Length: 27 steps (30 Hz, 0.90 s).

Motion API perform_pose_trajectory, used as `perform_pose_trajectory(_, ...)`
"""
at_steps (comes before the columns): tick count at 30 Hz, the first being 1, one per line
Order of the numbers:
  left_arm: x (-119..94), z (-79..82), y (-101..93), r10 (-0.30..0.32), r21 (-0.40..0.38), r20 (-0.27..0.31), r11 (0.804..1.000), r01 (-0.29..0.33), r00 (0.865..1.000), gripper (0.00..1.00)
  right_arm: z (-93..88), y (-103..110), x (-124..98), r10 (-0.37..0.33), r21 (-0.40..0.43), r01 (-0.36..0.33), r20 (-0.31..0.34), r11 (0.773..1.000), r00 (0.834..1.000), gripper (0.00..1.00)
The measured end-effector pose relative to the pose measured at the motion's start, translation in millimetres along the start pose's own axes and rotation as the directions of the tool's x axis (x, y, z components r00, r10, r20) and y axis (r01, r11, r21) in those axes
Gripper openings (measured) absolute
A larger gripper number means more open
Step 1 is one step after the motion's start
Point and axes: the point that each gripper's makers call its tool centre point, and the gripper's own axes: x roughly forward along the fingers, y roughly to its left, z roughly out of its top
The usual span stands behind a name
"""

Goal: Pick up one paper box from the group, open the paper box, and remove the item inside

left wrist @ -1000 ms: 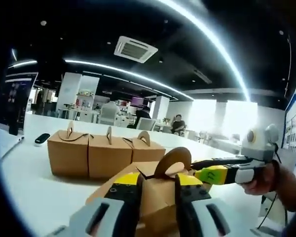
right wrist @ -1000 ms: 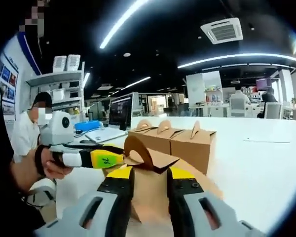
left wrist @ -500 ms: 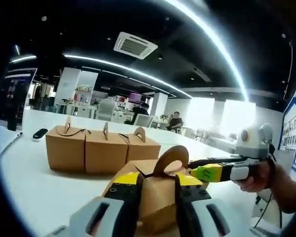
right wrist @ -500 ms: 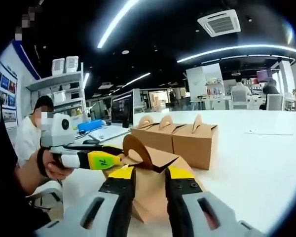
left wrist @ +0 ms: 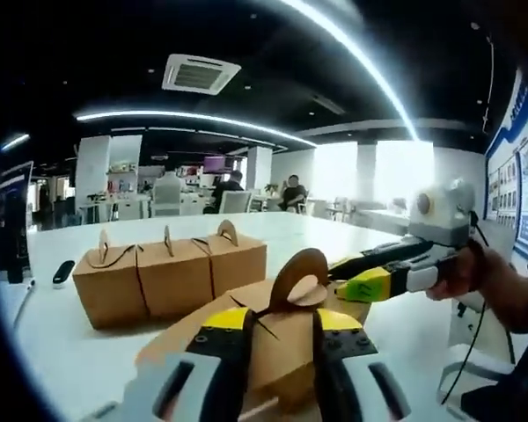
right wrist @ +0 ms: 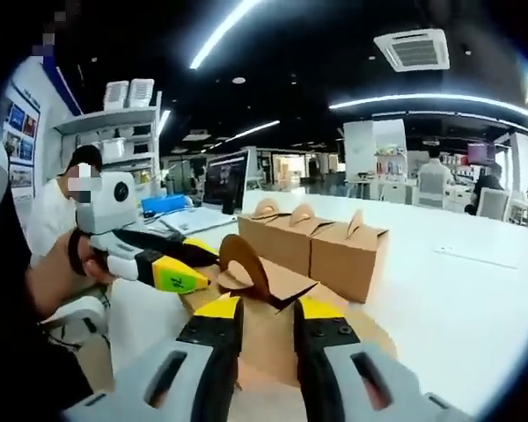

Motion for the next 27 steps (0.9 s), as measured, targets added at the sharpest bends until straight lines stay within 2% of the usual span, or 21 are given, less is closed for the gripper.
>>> perform_pose_trajectory(6, 1, 0.4, -1.3, 0.011, -0.007, 0.028, 1.000, -0.011, 1.000, 0.29, 18.7, -3, -4, -0.052, -0.098, 0.057, 0.057, 0.994, 0.997, 0.24)
perform_pose_trajectory(8, 1, 0.8, -1.8, 0.017, -0.003, 0.027, 1.000, -0.017, 0.999, 0.29, 27.6, -4, -4, -0.073, -0.165, 0.085, 0.078, 0.983, 0.994, 0.24)
perform_pose_trajectory(10, 2, 1.0, -2.3, 0.020, 0.005, 0.022, 1.000, -0.020, 1.000, 0.28, 37.5, -4, -4, -0.101, -0.268, 0.124, 0.098, 0.955, 0.990, 0.24)
perform_pose_trajectory(12, 3, 1.1, -2.9, 0.020, 0.013, 0.018, 1.000, -0.020, 1.000, 0.28, 47.4, 1, -2, -0.107, -0.387, 0.147, 0.123, 0.910, 0.987, 0.24)
perform_pose_trajectory(14, 4, 1.3, -3.6, 0.018, 0.021, 0.014, 1.000, -0.018, 1.000, 0.28, 54.4, 5, 0, -0.116, -0.456, 0.167, 0.139, 0.874, 0.984, 0.24)
perform_pose_trajectory(15, 4, 1.2, -3.8, 0.018, 0.024, 0.011, 1.000, -0.018, 1.000, 0.28, 56.0, 7, 3, -0.116, -0.479, 0.169, 0.138, 0.861, 0.984, 0.24)
perform_pose_trajectory(16, 4, 1.2, -3.9, 0.018, 0.026, 0.010, 0.999, -0.018, 1.000, 0.28, 55.0, 8, 4, -0.118, -0.478, 0.166, 0.128, 0.863, 0.985, 0.24)
perform_pose_trajectory(17, 5, 1.2, -3.8, 0.019, 0.030, 0.006, 0.999, -0.019, 1.000, 0.28, 52.3, 12, 9, -0.101, -0.516, 0.135, 0.094, 0.846, 0.991, 0.24)
perform_pose_trajectory(18, 5, 1.2, -3.7, 0.020, 0.033, 0.003, 0.999, -0.020, 1.000, 0.28, 52.1, 14, 11, -0.099, -0.529, 0.131, 0.088, 0.838, 0.991, 0.24)
perform_pose_trajectory(22, 5, 1.0, -3.5, 0.021, 0.036, -0.003, 0.999, -0.021, 1.000, 0.28, 43.5, 16, 15, -0.140, -0.657, 0.121, 0.025, 0.744, 0.990, 0.24)
perform_pose_trajectory(23, 5, 1.1, -3.4, 0.022, 0.037, -0.004, 0.999, -0.022, 1.000, 0.28, 38.4, 15, 17, -0.164, -0.712, 0.114, -0.001, 0.693, 0.987, 0.24)
perform_pose_trajectory(24, 5, 1.1, -3.6, 0.022, 0.038, -0.004, 0.999, -0.022, 1.000, 0.28, 34.7, 15, 19, -0.176, -0.747, 0.104, -0.018, 0.657, 0.984, 0.24)
perform_pose_trajectory(25, 4, 1.1, -3.7, 0.022, 0.039, -0.004, 0.999, -0.022, 1.000, 0.28, 32.4, 16, 20, -0.182, -0.766, 0.097, -0.027, 0.635, 0.983, 0.24)
perform_pose_trajectory(26, 4, 1.2, -3.8, 0.023, 0.038, -0.003, 0.999, -0.022, 1.000, 0.28, 29.0, 16, 22, -0.195, -0.797, 0.088, -0.038, 0.597, 0.980, 0.24)
perform_pose_trajectory(27, 4, 1.2, -3.9, 0.023, 0.038, -0.002, 0.999, -0.023, 1.000, 0.28, 27.9, 17, 22, -0.203, -0.816, 0.086, -0.039, 0.571, 0.978, 0.24)
